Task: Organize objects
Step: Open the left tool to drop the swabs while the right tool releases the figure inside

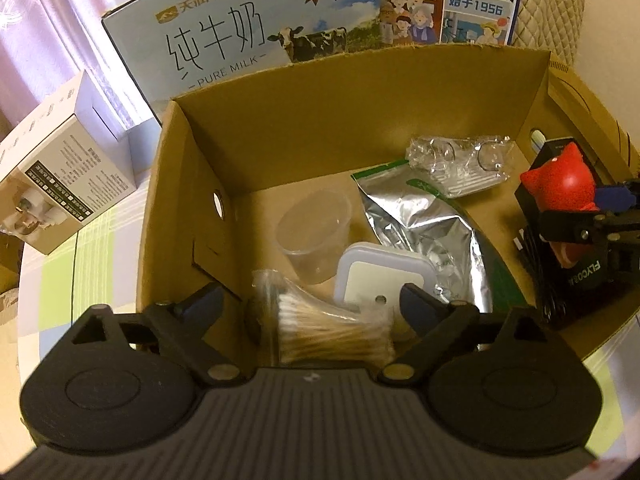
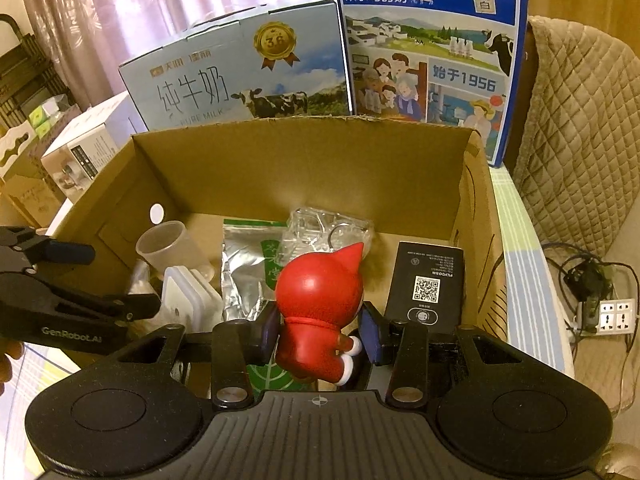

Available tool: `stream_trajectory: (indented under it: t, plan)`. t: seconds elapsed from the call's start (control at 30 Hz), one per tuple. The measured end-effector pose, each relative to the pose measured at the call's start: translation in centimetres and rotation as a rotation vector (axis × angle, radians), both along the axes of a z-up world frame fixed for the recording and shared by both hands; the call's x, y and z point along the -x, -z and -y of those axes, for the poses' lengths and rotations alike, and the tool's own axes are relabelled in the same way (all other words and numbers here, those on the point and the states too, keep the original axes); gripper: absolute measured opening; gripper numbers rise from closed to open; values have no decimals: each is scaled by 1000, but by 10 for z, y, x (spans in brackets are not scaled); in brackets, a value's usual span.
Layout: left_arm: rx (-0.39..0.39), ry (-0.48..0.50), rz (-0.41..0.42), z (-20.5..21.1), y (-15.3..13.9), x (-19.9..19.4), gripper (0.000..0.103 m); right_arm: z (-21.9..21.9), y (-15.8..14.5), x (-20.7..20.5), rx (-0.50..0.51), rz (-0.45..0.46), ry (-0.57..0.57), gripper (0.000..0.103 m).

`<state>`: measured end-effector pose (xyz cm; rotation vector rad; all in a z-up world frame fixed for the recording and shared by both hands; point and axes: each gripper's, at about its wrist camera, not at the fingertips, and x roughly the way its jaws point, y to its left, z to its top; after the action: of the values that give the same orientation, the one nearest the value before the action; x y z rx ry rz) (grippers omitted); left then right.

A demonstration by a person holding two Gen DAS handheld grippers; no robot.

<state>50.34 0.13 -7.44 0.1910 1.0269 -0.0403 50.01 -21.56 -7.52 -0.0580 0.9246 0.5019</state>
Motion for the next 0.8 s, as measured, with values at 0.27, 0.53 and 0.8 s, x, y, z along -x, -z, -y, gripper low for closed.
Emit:
stream_trajectory:
  t: [0.27,0.53,0.8]
  plan:
    - [2,2,15,-2,-4,1,95,-6,7,-7,37,-8,-11,40]
    - [-3,0,25,-3,-7,2,95,-12,15,-15,91,-12,-30,40]
    - [2,-8,42,-6,-12,4,95,-9,11,-13,31,27,-22,50]
